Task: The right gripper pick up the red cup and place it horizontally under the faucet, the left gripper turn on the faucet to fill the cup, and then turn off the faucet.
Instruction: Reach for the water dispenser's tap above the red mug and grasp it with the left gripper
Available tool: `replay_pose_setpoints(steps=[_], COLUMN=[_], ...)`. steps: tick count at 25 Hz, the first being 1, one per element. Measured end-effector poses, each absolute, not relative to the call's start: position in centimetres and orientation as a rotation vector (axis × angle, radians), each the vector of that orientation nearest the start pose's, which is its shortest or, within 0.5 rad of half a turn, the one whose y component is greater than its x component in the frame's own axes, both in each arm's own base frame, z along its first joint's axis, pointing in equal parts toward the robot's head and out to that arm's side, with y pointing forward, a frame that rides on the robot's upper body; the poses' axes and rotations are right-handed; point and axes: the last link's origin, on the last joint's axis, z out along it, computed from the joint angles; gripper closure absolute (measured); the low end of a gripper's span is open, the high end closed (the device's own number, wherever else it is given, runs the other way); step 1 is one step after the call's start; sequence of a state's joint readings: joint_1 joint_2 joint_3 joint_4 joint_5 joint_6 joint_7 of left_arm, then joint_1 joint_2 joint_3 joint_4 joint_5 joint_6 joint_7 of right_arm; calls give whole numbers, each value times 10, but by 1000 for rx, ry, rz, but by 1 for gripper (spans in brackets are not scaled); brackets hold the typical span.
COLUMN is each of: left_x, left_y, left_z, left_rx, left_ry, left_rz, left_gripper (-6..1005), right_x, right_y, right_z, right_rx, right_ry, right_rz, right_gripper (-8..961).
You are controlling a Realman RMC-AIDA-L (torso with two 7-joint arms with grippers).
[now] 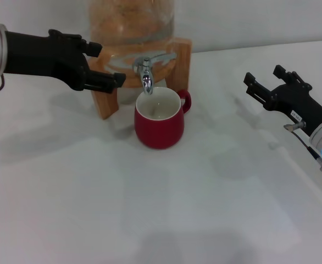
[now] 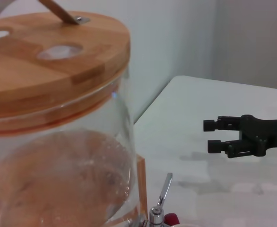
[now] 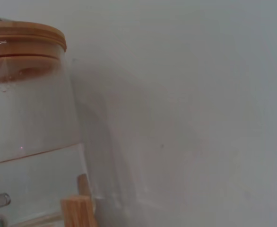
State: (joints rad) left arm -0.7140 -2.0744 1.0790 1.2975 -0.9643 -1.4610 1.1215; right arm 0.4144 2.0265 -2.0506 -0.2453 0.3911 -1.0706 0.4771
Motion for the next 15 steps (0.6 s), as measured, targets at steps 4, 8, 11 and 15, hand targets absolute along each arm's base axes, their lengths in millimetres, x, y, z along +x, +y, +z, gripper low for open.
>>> replay_pose_setpoints(steps=[4, 8, 11, 15], left_x=[-107, -103, -99, -94], left_y=[400, 403, 404, 405], left_z=[34, 31, 30, 29], left_rx=[-2778, -2784, -2788, -2792], left_ry=[-276, -236, -193, -140], left_rz=[-229, -242, -243, -245], left_gripper=[138, 138, 138, 138], right_x=[319, 319, 317, 315], right_y=[341, 341, 341, 342], right_z=[-16, -16, -16, -16], right_rx=[-1747, -1747, -1748, -1746], right_ry=[705, 705, 704, 703], right_rz=[852, 854, 860, 868], right_gripper=[110, 110, 109, 109])
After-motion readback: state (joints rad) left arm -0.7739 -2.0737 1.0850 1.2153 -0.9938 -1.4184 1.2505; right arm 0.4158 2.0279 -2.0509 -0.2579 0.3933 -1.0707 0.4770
